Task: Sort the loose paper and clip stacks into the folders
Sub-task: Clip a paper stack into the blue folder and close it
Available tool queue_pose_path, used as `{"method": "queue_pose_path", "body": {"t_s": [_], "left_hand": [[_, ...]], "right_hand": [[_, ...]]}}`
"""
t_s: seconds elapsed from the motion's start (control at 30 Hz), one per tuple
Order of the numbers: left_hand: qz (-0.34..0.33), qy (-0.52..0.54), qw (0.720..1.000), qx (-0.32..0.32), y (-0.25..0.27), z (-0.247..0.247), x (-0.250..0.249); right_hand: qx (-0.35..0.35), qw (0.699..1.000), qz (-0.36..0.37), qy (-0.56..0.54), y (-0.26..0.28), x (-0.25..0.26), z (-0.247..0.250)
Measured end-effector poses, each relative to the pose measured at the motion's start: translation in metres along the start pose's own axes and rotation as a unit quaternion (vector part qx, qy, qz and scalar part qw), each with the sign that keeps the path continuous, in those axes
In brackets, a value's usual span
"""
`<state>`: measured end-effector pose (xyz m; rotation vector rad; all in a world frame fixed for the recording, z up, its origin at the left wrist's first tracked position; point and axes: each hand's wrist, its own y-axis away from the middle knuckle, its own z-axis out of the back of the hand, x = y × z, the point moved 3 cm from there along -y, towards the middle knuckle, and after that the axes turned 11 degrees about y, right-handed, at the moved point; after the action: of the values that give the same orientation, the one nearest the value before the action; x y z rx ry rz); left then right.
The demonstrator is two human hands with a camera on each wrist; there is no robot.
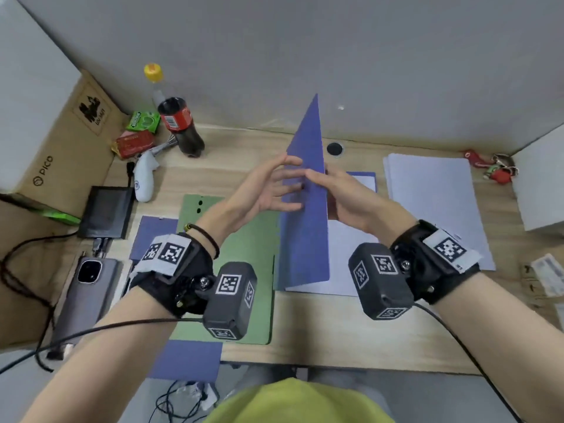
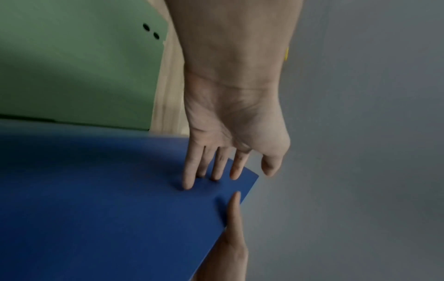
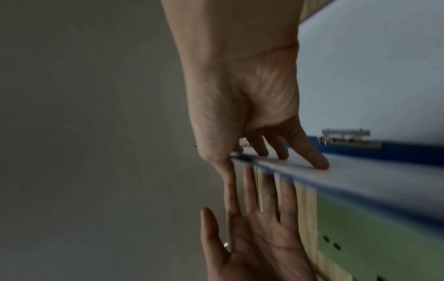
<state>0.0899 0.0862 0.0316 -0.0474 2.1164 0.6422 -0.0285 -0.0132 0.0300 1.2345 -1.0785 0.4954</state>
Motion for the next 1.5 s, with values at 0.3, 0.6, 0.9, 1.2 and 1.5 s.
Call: {"method": "queue_pose_path", "body": {"t_s": [0.3, 0.6, 0.9, 1.2, 1.5], "left_hand": [[0.072, -0.145, 0.981, -0.111, -0.038, -0.001, 0.066], [0.148, -0.184, 0.945, -0.225, -0.021, 0.02, 0.133], [0.149, -0.059, 0.957, -0.242, -0.021, 0.019, 0.155], [0.05, -0.018, 0.976, -0.213, -0.056, 0.015, 0.12], [0.039, -0.056, 0.969, -0.236, -0.098, 0.004, 0.115]], "right_hand": [[-0.23, 0.965, -0.121, 0.029, 0.078, -0.102, 0.088], [-0.182, 0.941, -0.283, 0.046, 0.111, -0.194, 0.079], [-0.198, 0.945, -0.259, -0.003, 0.107, -0.197, 0.089], [-0.203, 0.944, -0.239, -0.097, 0.097, -0.201, 0.092], [-0.147, 0.955, -0.217, -0.139, 0.079, -0.192, 0.089]]}}
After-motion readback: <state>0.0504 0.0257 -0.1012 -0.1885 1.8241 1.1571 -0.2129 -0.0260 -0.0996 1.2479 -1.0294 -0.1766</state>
